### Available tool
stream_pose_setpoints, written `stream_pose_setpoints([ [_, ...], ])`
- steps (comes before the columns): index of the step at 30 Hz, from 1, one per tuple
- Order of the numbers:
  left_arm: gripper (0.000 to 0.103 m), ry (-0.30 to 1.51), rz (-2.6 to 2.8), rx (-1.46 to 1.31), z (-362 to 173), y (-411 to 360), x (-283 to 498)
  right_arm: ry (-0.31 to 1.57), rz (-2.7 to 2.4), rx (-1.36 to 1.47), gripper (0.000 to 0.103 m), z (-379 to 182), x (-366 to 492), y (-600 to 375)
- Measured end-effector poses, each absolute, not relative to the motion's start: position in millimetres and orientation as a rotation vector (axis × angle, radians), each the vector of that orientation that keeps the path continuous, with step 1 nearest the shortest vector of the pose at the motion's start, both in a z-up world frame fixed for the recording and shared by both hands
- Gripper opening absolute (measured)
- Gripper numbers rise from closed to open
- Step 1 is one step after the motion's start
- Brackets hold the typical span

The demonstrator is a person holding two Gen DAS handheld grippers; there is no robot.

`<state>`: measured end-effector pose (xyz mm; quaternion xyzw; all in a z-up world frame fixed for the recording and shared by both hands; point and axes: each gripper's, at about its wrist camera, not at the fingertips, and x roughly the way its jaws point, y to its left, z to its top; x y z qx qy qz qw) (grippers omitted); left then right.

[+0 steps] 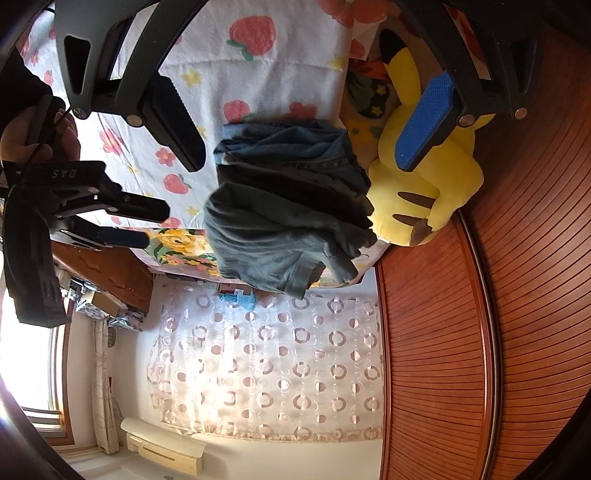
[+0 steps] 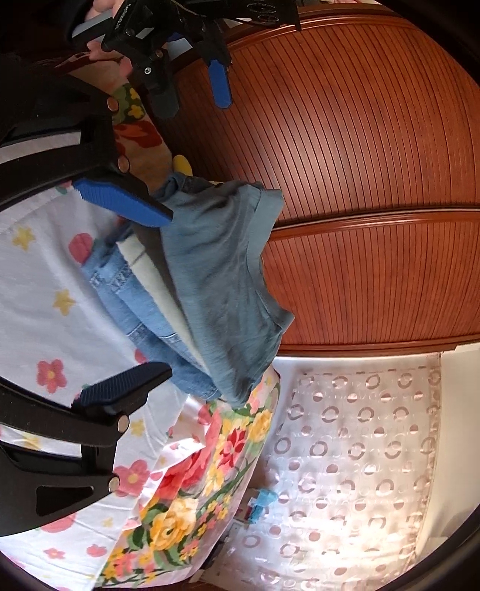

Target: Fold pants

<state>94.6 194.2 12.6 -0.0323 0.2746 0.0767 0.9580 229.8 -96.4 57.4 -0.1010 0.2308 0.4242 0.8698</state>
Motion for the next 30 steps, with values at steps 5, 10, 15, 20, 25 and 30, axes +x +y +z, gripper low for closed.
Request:
stream_pose_setpoints([
  [5, 0.103, 0.565, 0.139, -0.042, 8, 187, 88, 0.484, 0.843, -0.204, 0.085, 56, 208, -113],
  [10, 0.103, 0.562, 0.111, -0.041, 6, 177, 80, 0.494, 0.791, -0.186, 0.085, 56, 186, -131],
  [15, 0.103, 0.57, 0.083, -0.032, 4, 161, 77, 0.493, 0.736, -0.166, 0.084, 54, 162, -154],
  [20, 0.103, 0.588, 0.069, -0.015, 2, 140, 79, 0.493, 0.677, -0.148, 0.085, 53, 141, -174],
  [25, 0.103, 0.598, 0.005, -0.009, -3, 117, 84, 0.501, 0.628, -0.117, 0.085, 52, 125, -189],
  [30, 0.103, 0.603, -0.042, -0.002, -5, 95, 87, 0.509, 0.579, -0.102, 0.085, 52, 114, -202],
])
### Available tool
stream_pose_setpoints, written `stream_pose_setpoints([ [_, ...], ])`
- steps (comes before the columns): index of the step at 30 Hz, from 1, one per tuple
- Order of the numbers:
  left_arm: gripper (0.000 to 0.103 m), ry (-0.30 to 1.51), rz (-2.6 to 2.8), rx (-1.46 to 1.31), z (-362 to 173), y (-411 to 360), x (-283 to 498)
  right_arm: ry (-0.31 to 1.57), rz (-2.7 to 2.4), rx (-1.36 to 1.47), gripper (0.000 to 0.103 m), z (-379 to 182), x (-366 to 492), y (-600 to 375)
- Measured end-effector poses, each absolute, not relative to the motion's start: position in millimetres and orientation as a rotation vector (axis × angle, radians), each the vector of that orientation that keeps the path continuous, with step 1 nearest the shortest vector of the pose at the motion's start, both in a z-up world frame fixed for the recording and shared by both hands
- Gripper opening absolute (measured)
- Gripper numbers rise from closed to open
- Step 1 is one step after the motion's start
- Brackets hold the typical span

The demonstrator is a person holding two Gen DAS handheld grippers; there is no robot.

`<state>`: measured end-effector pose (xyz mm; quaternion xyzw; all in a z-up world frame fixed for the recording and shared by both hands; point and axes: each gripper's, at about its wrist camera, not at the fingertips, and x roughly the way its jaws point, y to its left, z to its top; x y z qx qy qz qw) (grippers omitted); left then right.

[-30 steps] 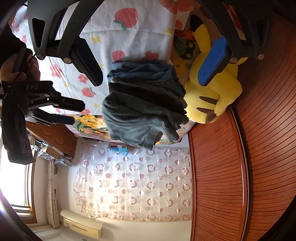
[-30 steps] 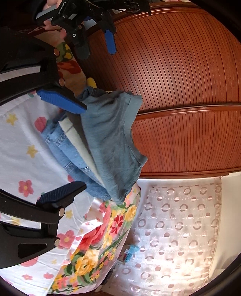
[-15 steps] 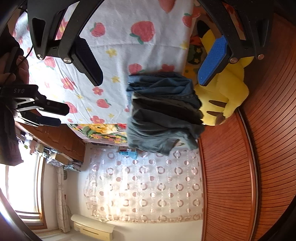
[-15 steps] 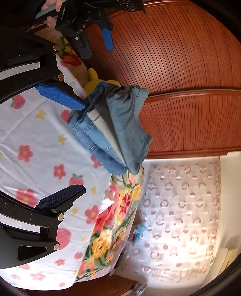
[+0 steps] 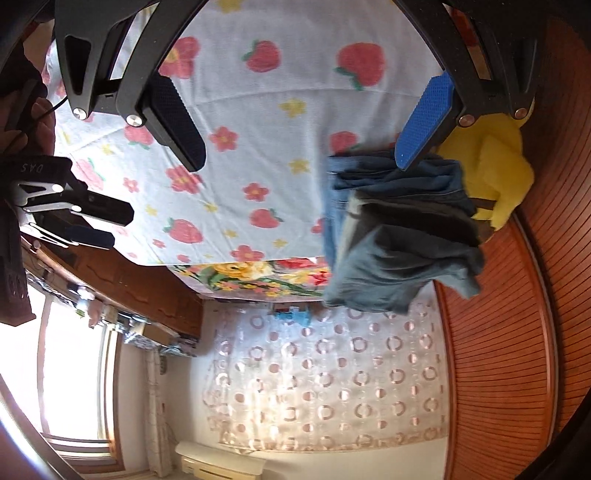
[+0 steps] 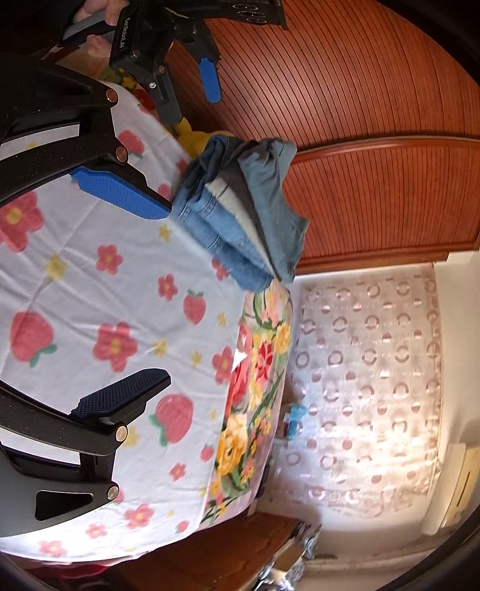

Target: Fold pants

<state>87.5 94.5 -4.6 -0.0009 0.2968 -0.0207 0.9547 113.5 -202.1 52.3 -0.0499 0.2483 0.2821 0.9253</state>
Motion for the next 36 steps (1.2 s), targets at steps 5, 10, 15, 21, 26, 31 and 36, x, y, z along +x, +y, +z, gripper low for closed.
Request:
stream_pose_setpoints([
  [5, 0.102, 0.606, -0.086, 0.001, -6, 68, 92, 0.506, 0.521, -0.1, 0.085, 56, 103, -210],
  [10, 0.103, 0.609, -0.107, 0.017, -3, 47, 93, 0.506, 0.473, -0.079, 0.085, 60, 93, -220],
  [15, 0.102, 0.597, -0.117, 0.016, 3, 29, 91, 0.495, 0.408, -0.061, 0.085, 65, 82, -230],
  [21, 0.102, 0.579, -0.126, 0.017, 14, 16, 90, 0.5, 0.369, -0.041, 0.085, 66, 73, -225],
  [26, 0.103, 0.558, -0.137, 0.034, 26, 6, 88, 0.477, 0.343, -0.024, 0.089, 72, 60, -226],
  [31, 0.103, 0.532, -0.135, 0.046, 41, 1, 85, 0.459, 0.307, -0.018, 0.091, 73, 52, -222],
  [36, 0.103, 0.506, -0.133, 0.037, 55, 1, 79, 0.437, 0.295, -0.004, 0.091, 75, 42, -218],
])
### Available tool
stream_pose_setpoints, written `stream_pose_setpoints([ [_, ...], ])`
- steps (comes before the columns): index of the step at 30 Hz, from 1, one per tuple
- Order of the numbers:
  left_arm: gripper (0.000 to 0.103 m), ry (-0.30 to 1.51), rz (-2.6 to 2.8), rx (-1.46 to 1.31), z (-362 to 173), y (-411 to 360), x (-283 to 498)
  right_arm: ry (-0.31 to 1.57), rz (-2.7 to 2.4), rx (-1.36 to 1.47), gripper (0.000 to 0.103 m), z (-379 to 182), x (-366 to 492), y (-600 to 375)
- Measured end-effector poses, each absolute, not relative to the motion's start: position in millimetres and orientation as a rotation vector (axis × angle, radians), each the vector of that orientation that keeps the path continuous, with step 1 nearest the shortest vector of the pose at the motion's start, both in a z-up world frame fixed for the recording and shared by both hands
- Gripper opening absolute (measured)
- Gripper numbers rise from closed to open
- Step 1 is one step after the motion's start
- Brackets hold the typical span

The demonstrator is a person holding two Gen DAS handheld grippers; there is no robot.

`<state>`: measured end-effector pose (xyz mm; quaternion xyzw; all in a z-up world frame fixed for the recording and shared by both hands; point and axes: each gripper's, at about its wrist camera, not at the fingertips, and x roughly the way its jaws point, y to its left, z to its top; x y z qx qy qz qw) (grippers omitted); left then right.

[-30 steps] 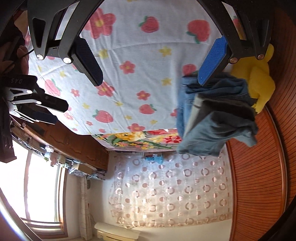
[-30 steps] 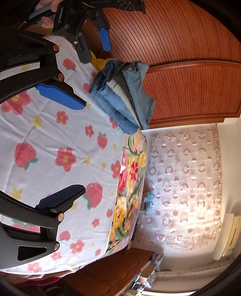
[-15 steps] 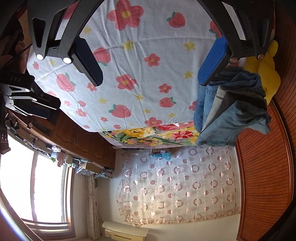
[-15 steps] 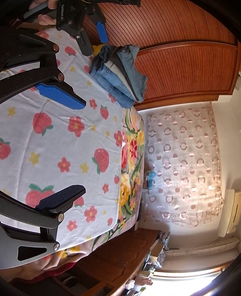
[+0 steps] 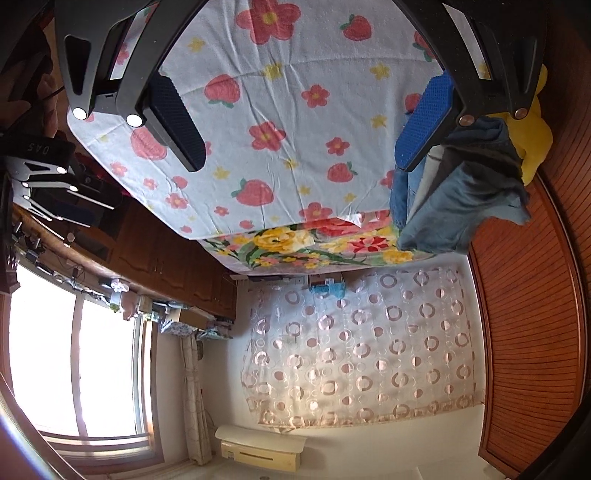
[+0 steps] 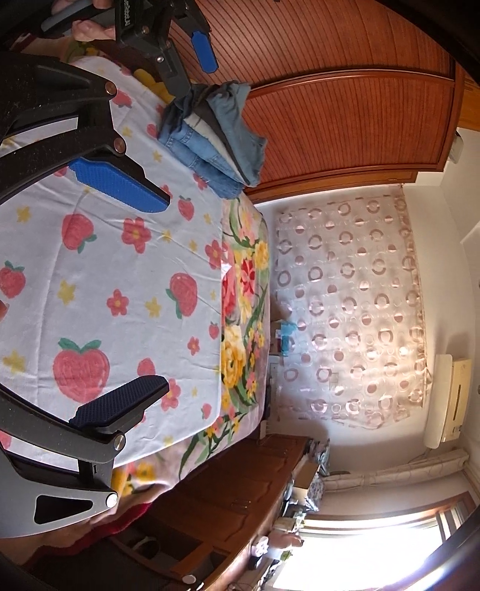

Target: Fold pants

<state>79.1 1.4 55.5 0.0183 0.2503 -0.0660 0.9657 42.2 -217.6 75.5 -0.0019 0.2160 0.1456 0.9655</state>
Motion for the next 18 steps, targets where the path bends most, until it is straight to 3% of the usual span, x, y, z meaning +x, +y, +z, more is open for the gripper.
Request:
stream_pose_setpoints([
  [18, 0.102, 0.475, -0.125, 0.029, 67, 7, 71, 0.378, 0.245, -0.007, 0.091, 69, 33, -225],
])
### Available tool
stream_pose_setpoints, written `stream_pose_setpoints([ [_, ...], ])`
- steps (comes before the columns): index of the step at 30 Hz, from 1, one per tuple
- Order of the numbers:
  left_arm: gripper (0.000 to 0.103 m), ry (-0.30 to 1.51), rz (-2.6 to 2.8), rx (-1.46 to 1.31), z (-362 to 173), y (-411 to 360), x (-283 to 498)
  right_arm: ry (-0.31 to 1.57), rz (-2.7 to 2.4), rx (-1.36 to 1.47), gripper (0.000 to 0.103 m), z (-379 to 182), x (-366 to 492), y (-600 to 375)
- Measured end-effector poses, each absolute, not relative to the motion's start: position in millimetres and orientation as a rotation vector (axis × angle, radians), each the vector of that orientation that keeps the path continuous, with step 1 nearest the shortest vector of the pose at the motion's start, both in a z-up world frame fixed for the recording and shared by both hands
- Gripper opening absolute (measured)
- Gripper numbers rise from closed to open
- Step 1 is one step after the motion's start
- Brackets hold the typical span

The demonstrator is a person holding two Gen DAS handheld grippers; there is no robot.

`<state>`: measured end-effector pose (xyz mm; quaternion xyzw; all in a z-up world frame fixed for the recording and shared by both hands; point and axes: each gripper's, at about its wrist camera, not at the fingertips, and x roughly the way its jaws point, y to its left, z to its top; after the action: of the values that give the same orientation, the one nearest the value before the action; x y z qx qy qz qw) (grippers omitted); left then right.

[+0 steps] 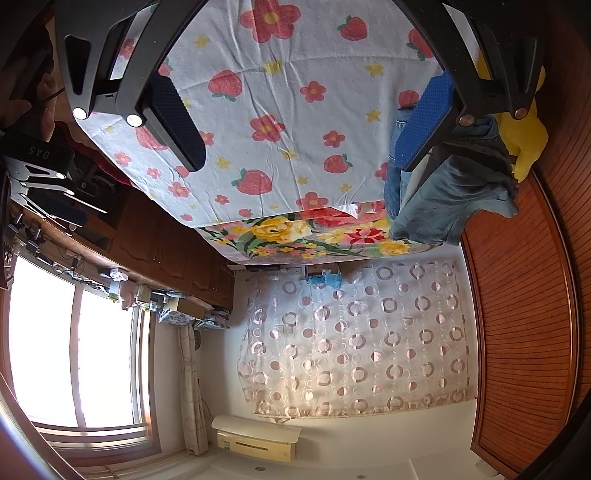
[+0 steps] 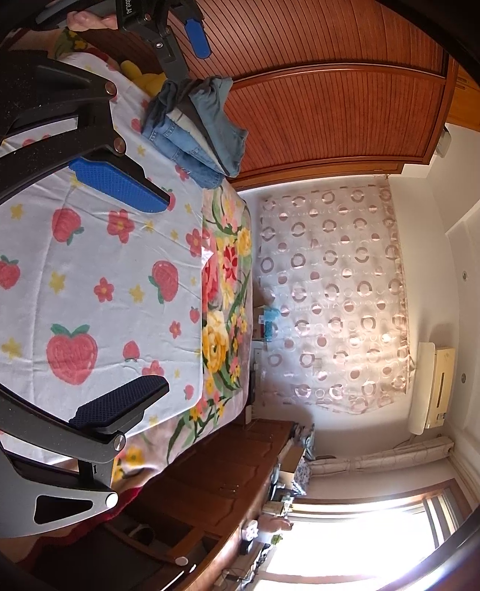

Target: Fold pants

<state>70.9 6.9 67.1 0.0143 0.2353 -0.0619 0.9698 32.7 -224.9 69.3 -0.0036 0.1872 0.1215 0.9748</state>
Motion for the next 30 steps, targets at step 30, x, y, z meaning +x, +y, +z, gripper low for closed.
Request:
stream_pose_setpoints([
  [30, 0.103, 0.482, -0.125, 0.021, 60.9, 10.6, 69.3, 0.39, 0.25, -0.006, 0.091, 66.0, 34.8, -233.6],
])
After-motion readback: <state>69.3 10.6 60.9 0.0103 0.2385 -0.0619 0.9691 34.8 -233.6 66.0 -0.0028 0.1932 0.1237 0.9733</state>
